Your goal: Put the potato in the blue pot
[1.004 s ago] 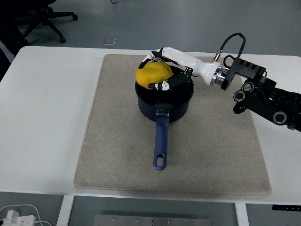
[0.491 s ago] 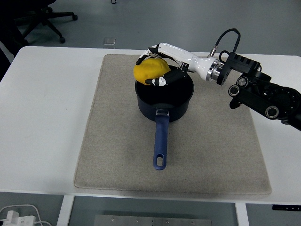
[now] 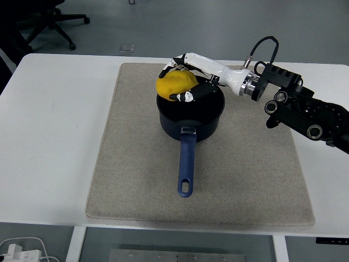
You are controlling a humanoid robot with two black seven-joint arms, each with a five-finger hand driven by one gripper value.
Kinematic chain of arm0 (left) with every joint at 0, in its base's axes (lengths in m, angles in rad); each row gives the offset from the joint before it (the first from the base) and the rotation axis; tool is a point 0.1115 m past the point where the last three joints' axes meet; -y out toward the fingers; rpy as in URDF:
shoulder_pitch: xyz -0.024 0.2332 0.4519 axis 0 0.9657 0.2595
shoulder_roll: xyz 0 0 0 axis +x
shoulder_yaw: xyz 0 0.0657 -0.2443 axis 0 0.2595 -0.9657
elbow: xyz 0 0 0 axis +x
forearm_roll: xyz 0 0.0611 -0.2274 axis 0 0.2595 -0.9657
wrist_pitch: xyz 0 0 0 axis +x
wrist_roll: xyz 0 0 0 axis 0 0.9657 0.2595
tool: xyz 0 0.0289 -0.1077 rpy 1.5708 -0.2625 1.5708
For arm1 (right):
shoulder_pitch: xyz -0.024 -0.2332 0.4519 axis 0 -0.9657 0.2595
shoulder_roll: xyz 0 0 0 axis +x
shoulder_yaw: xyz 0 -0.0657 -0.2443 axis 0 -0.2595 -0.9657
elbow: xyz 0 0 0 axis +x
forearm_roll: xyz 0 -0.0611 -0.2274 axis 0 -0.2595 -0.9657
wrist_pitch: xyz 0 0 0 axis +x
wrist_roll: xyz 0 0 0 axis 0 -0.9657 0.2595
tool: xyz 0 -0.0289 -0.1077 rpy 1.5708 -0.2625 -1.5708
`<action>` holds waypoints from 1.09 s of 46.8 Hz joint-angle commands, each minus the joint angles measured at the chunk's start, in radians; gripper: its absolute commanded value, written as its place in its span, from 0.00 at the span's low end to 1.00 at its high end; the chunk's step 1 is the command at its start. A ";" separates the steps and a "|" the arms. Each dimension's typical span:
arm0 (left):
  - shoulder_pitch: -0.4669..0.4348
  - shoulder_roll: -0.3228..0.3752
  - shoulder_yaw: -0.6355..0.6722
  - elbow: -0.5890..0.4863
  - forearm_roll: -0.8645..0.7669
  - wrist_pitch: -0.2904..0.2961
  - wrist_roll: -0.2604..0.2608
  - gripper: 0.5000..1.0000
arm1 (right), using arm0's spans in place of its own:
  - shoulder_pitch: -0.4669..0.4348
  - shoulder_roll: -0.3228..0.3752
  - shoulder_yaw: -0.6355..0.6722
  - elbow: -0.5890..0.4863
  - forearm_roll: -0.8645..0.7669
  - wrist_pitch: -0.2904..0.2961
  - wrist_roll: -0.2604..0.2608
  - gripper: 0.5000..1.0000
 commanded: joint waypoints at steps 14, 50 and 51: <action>0.002 0.000 0.000 0.005 0.000 0.000 0.000 0.99 | -0.001 0.029 -0.015 -0.060 0.001 0.002 0.003 0.00; 0.004 0.000 0.000 0.011 0.000 0.000 0.000 0.99 | -0.008 0.049 -0.017 -0.089 0.001 0.008 -0.001 0.86; 0.004 0.000 0.000 0.011 0.000 0.000 0.000 0.99 | -0.008 0.049 -0.017 -0.089 0.001 0.008 -0.001 0.86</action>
